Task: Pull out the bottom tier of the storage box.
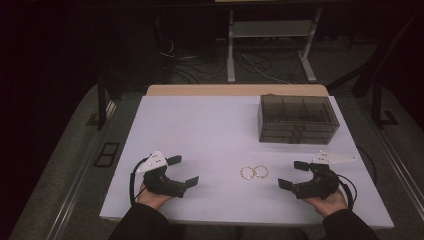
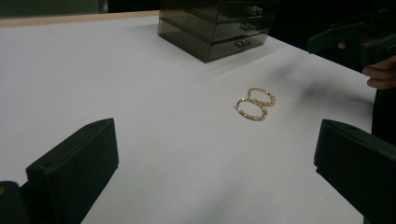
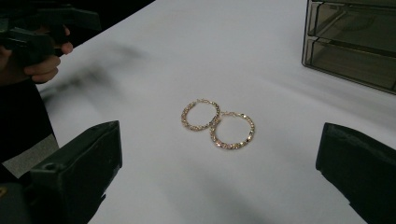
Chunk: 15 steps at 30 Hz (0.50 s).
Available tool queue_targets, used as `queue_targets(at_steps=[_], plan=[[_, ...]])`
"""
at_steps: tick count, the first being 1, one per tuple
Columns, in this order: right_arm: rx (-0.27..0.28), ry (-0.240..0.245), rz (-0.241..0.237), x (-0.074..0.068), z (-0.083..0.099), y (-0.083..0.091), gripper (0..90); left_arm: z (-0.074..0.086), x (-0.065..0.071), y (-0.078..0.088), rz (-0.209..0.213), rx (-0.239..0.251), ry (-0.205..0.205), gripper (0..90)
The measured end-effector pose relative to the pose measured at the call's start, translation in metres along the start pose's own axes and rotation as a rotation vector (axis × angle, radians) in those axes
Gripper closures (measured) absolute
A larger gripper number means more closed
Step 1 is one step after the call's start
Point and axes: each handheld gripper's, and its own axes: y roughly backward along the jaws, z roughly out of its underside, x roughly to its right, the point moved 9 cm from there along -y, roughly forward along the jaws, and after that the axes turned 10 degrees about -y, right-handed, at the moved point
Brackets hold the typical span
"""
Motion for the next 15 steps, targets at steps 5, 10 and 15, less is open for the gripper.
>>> queue_targets(at_steps=[5,10,15], plan=[[0.011,-0.013,-0.019,0.0,-0.002,0.0023,0.0,0.0001,0.0002,0.0012,0.001,-0.001,0.001,0.0],[0.006,-0.073,-0.062,-0.0018,-0.0039,0.0052,0.0,0.0016,0.0015,0.0002,0.01,-0.008,0.002,0.0],[-0.03,-0.08,-0.045,-0.0001,-0.0045,0.0059,0.0,0.0016,0.0031,0.0005,0.008,-0.009,0.002,0.0]])
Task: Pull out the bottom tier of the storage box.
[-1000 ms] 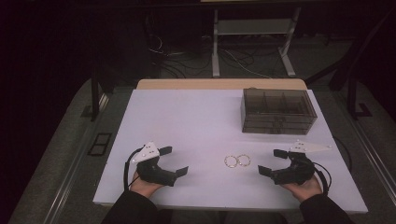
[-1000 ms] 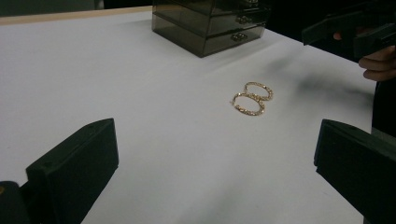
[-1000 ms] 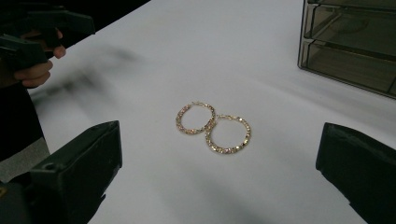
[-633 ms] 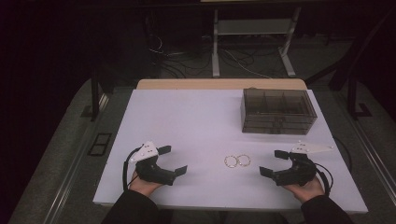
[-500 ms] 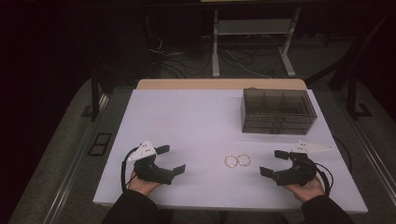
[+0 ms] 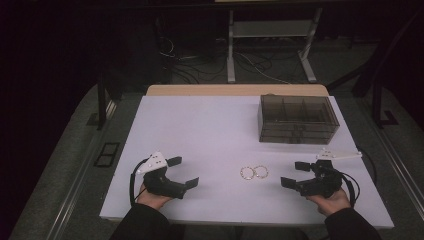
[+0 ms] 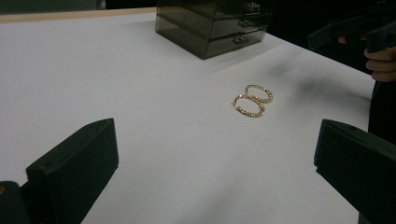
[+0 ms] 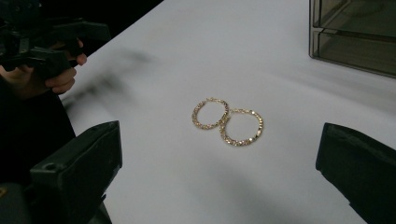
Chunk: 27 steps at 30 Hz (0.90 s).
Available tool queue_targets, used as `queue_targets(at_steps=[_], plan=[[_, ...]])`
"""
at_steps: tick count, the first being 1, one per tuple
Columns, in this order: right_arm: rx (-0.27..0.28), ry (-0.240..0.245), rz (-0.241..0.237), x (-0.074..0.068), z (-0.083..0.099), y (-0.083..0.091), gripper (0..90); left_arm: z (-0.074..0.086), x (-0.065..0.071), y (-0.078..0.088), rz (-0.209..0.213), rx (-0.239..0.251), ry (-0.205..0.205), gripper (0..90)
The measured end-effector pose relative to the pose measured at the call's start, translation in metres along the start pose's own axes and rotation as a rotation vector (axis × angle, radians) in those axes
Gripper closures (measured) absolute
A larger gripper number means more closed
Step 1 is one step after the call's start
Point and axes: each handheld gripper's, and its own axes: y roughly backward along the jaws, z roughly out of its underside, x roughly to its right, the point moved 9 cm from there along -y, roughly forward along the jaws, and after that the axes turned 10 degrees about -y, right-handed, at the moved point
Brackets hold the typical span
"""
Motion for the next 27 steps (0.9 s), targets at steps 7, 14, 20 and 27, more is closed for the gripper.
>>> queue_targets(at_steps=[7,14,20,27], plan=[[-0.025,0.0,0.026,0.004,-0.005,0.002,0.0,0.001,0.001,0.001,0.0,-0.002,0.003,0.0],[-0.009,-0.011,0.029,0.004,-0.019,0.005,0.0,0.001,0.002,0.001,0.0,-0.004,-0.002,0.0],[-0.006,-0.024,0.029,0.006,-0.025,0.005,0.0,0.001,0.003,0.0,0.002,-0.007,-0.002,0.0],[0.009,-0.07,0.01,0.011,-0.03,0.005,0.0,0.001,0.003,0.0,0.004,-0.005,-0.002,0.0]])
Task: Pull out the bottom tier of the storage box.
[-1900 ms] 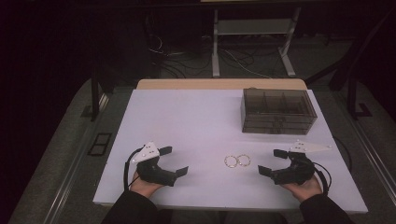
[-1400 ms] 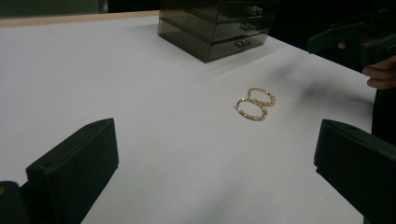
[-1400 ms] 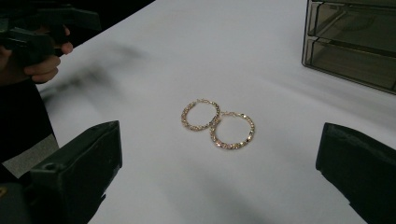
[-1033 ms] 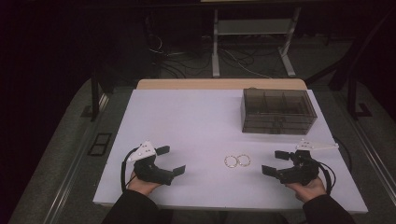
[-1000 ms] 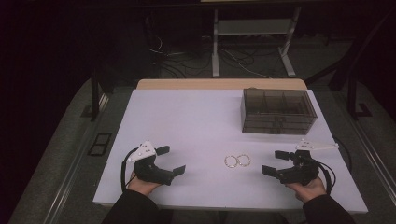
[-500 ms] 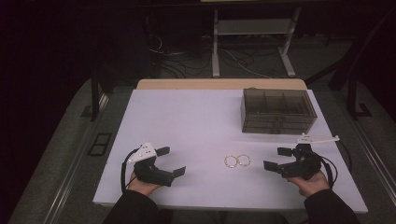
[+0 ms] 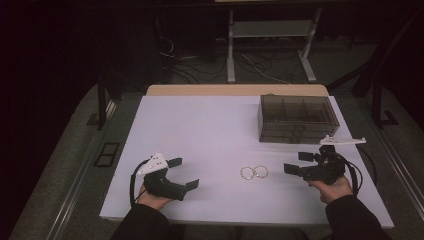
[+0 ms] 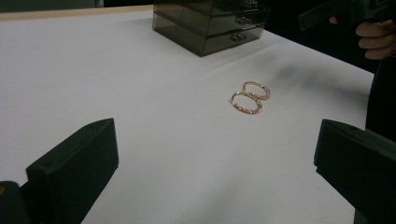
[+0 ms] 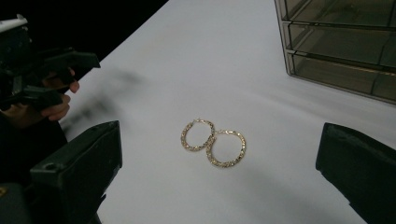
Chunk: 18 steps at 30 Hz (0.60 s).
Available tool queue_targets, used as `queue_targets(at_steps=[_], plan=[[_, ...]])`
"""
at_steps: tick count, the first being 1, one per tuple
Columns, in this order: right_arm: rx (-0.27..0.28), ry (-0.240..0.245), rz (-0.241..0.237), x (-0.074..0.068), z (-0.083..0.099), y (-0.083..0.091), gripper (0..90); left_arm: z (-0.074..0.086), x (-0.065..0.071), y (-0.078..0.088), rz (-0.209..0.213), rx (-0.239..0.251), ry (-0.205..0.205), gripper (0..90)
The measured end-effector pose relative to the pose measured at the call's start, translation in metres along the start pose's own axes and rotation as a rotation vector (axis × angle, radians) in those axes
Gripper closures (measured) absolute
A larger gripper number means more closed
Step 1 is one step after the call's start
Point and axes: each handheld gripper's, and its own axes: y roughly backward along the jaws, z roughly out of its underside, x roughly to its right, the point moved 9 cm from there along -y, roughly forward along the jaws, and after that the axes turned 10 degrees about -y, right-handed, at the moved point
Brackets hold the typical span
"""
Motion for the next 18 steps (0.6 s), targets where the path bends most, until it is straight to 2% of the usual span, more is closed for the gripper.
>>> queue_targets(at_steps=[1,10,18], plan=[[0.01,-0.019,-0.01,0.002,-0.003,0.001,0.0,0.0,0.0,0.0,0.001,-0.001,0.0,0.0],[0.039,-0.064,-0.028,0.009,-0.012,0.0,0.0,0.0,0.0,0.0,0.0,0.003,0.001,0.0],[0.069,-0.117,-0.027,0.02,-0.018,-0.002,0.0,-0.001,0.0,0.0,0.0,0.005,0.004,0.0]])
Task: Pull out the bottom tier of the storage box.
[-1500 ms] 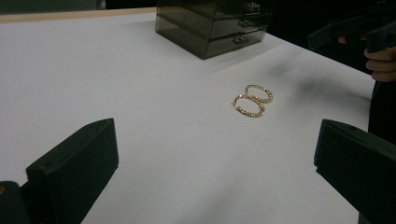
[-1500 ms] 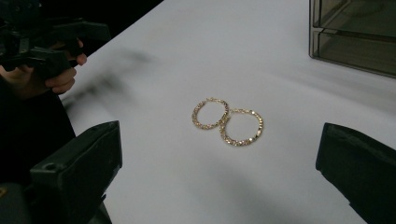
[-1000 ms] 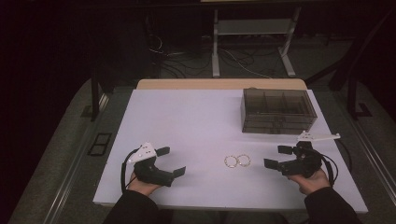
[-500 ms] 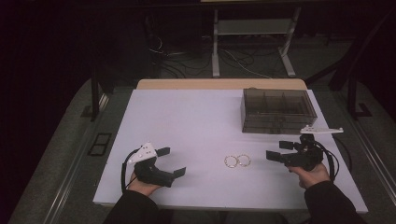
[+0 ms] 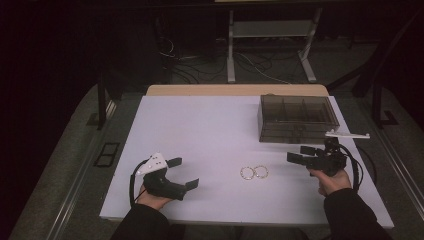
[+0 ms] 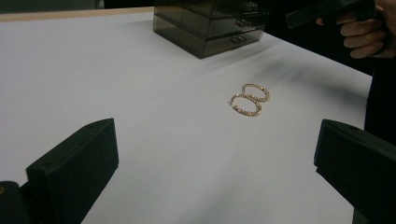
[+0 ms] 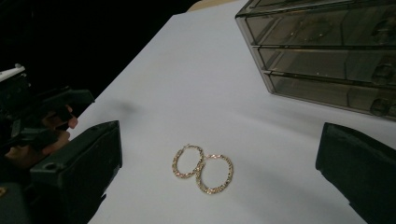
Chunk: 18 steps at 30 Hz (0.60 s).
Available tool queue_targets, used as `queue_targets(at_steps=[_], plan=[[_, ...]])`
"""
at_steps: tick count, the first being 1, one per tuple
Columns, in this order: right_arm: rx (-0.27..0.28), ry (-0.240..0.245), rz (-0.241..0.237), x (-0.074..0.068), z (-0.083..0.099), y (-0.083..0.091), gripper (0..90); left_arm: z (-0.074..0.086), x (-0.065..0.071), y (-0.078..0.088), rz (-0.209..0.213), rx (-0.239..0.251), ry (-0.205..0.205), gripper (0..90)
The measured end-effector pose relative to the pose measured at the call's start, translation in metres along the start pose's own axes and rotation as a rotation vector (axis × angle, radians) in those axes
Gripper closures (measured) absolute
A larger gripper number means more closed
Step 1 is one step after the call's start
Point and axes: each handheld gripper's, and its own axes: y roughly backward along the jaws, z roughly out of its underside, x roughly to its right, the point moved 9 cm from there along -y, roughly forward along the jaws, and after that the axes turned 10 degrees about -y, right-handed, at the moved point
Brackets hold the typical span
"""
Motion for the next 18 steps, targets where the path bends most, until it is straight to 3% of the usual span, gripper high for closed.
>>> queue_targets(at_steps=[11,18], plan=[[0.02,-0.052,-0.004,0.015,-0.008,-0.01,0.0,0.0,0.002,-0.001,0.009,-0.002,-0.002,0.0],[0.029,-0.144,-0.028,0.027,-0.006,-0.015,0.0,0.0,0.003,-0.001,0.015,-0.001,0.0,0.0]])
